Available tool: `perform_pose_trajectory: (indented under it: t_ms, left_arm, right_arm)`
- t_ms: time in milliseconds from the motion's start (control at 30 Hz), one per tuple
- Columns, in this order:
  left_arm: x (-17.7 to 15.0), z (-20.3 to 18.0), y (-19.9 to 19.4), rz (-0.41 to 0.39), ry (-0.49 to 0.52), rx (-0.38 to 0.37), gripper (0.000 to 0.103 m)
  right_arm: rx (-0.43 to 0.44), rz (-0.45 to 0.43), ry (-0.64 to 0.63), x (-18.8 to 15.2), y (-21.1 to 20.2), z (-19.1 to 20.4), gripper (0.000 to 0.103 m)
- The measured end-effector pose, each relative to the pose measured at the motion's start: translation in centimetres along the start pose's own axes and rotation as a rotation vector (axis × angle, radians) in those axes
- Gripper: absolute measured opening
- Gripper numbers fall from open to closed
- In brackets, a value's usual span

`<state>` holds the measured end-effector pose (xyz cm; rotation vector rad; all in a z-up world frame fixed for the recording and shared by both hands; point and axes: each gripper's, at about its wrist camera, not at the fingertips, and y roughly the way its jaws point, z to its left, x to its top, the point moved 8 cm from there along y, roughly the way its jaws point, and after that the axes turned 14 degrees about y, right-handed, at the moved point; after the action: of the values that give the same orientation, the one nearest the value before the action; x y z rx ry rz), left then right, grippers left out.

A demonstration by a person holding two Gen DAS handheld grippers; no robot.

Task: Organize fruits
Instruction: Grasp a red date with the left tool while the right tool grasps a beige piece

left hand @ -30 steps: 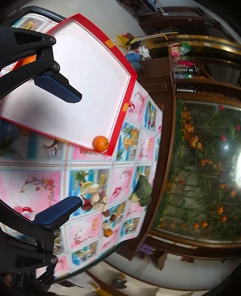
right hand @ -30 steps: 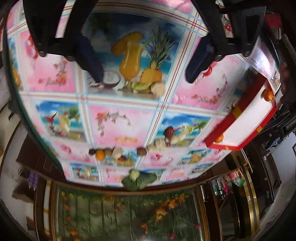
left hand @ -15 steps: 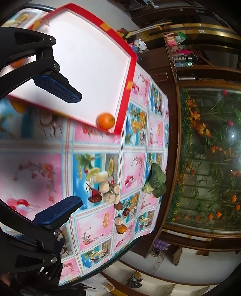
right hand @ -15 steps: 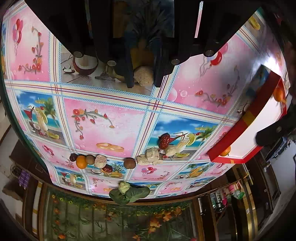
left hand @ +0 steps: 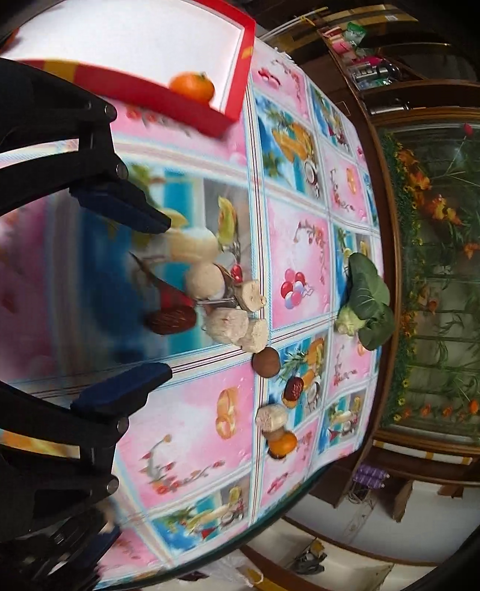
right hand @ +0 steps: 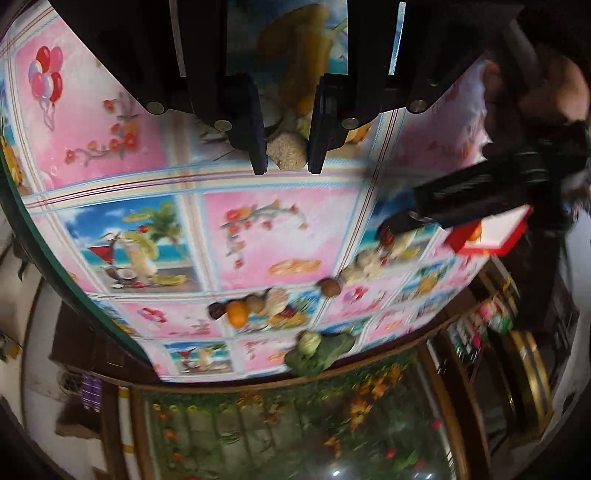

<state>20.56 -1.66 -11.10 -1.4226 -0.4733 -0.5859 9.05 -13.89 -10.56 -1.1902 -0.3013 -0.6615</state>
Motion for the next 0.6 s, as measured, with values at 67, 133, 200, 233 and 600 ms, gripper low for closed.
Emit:
perform_pose_trajectory:
  t_ms: [67,133,200,233,600]
  left_arm:
    - [0.5,-0.1,1.1,0.012,0.017,0.037,0.052]
    - [0.9,-0.4,1.4,0.003,0.020,0.032,0.029]
    - [0.9,-0.5,1.4,-0.002,0.032,0.035,0.016]
    - [0.7,-0.5,1.4,-0.002,0.033,0.031,0.015]
    - [-3.3,2.0,-4.3,-0.006,-0.040,-0.033,0.015]
  right_arm:
    - [0.008,-0.003,0.014,0.3,0.0,-0.3,0.023]
    - [0.011,-0.005,0.014,0.4,0.0,-0.3,0.023]
    - [0.014,-0.008,0.014,0.4,-0.1,-0.2,0.023]
    - [0.015,-0.008,0.015,0.4,-0.1,-0.2,0.023]
    - [-0.031,0.004,-0.026,-0.2,0.4,0.2,0.023]
